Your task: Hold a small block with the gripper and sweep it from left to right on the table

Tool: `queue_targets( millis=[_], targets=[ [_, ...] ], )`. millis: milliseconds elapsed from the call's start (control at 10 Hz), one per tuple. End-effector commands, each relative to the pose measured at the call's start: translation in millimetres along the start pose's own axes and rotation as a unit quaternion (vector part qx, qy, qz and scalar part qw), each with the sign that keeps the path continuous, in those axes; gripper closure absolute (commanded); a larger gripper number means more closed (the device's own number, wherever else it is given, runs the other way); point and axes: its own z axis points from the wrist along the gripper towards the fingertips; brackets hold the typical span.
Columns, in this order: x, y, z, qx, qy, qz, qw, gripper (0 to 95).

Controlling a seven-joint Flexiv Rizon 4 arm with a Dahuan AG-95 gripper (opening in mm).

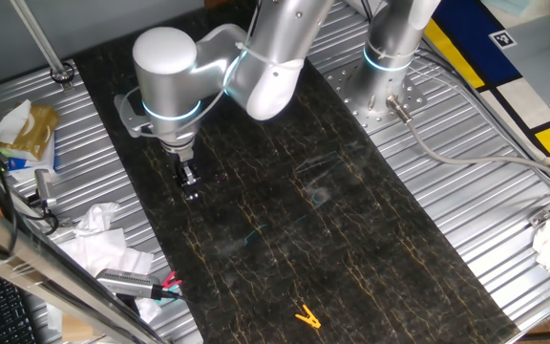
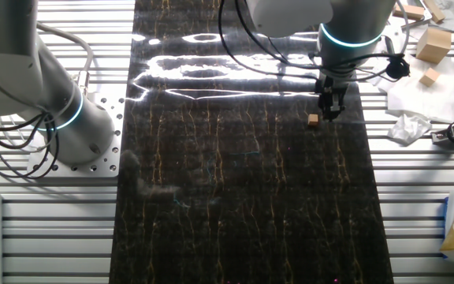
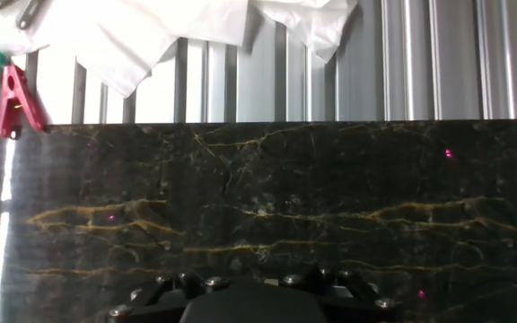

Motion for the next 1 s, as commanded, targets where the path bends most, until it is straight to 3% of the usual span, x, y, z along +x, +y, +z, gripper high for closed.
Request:
queue_targets(
  millis=[100,1000],
  targets=[
    [0.1,0.6,1.5,-0.007,0.001,0.0,1.0,57.0],
    [15.7,-0.9,8.1,-0.015,0.001,0.001,0.9999,57.0]
  ],
)
